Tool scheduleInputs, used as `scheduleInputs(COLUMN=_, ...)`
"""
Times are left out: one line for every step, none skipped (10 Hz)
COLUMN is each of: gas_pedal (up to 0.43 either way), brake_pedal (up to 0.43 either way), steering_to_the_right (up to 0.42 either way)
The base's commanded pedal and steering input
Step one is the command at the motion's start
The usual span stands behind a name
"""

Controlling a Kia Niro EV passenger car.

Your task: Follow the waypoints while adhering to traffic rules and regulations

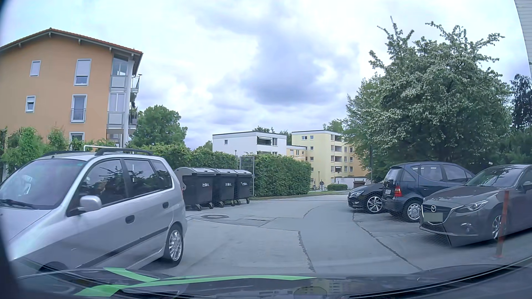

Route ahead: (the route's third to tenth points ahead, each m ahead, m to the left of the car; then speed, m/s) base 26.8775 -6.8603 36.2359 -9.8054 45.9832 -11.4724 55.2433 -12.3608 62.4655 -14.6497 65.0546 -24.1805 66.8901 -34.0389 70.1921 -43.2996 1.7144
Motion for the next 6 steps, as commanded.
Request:
scheduleInputs(gas_pedal=0.0, brake_pedal=0.0, steering_to_the_right=0.087)
scheduleInputs(gas_pedal=0.0, brake_pedal=0.0, steering_to_the_right=0.072)
scheduleInputs(gas_pedal=0.0, brake_pedal=0.0, steering_to_the_right=0.059)
scheduleInputs(gas_pedal=0.0, brake_pedal=0.0, steering_to_the_right=0.051)
scheduleInputs(gas_pedal=0.0, brake_pedal=0.0, steering_to_the_right=0.042)
scheduleInputs(gas_pedal=0.0, brake_pedal=0.0, steering_to_the_right=0.035)
